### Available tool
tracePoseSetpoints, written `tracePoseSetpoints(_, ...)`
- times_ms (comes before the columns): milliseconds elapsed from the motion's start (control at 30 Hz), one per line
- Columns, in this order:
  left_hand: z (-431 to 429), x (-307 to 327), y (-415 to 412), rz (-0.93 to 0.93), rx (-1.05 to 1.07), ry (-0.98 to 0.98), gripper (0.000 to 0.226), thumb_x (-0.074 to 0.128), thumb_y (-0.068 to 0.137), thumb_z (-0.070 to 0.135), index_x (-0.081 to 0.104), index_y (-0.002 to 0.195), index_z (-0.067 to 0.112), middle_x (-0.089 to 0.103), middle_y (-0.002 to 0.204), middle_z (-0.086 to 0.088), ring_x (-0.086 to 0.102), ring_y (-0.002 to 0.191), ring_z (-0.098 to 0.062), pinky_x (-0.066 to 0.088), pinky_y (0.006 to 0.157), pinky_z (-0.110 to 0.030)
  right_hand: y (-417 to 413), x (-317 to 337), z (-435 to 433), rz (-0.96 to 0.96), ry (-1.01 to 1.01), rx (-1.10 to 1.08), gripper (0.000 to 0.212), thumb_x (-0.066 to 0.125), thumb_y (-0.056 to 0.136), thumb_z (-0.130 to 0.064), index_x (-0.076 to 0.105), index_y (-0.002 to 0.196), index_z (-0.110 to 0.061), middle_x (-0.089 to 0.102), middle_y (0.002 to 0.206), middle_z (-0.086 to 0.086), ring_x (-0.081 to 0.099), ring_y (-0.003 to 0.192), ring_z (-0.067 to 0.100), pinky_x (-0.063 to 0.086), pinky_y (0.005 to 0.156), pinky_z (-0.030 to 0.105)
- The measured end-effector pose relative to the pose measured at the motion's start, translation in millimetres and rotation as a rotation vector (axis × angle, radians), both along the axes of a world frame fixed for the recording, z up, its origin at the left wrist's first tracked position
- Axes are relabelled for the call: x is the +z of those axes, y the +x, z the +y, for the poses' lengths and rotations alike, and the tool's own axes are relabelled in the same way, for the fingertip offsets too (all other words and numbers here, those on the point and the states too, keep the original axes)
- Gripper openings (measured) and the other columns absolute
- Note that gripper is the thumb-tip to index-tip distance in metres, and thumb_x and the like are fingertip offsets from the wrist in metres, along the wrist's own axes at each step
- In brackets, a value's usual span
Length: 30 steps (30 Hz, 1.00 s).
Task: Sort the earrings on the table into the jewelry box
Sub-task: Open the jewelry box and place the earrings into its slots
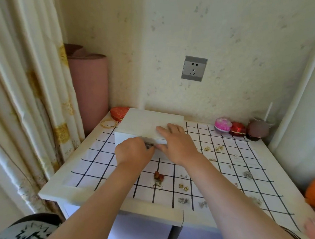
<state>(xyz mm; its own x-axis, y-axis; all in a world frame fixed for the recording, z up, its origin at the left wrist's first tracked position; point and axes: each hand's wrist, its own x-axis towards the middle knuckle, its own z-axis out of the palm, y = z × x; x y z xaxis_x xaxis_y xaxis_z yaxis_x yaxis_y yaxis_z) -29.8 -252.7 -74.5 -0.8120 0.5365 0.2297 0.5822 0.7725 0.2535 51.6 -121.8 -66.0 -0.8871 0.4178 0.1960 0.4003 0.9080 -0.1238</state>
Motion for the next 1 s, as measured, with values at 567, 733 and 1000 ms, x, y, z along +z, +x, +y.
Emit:
tracePoseSetpoints(567,7.7,-1.8,6.6,-0.062,0.093,0.024,0.033,0.053,0.084,0.048,0.063,0.08,0.017,0.059,0.072,0.004,0.059,0.069,-0.017,0.04,0.057,-0.024,2.0,15.7,5.0,0.192,0.224,0.04,0.047,0.053,0.098,-0.044,0.044,0.14,-0.023,0.059,0.132,0.005,0.056,0.114,0.03,0.05,0.078,0.041)
tracePoseSetpoints(733,-3.0,30.9,-1.8,-0.073,-0.032,-0.063,0.041,0.051,0.088,0.059,0.059,0.076,0.02,0.054,0.067,0.006,0.048,0.059,-0.01,0.035,0.052,-0.024,-0.8,31.1,13.5,0.425,0.332,0.063,0.035,0.072,0.088,-0.027,0.06,0.119,-0.015,0.06,0.119,0.009,0.059,0.1,0.029,0.051,0.057,0.037)
tracePoseSetpoints(1000,18.5,59.8,-47.4,0.474,-0.22,0.43,0.04,0.07,0.08,0.025,0.062,0.119,0.018,0.056,0.12,-0.01,0.051,0.106,-0.031,0.044,0.079,-0.041,-13.8,44.6,29.1,0.605,0.46,-0.025,0.028,0.078,0.079,-0.009,0.074,0.104,-0.021,0.061,0.117,0.011,0.057,0.104,0.032,0.046,0.077,0.042)
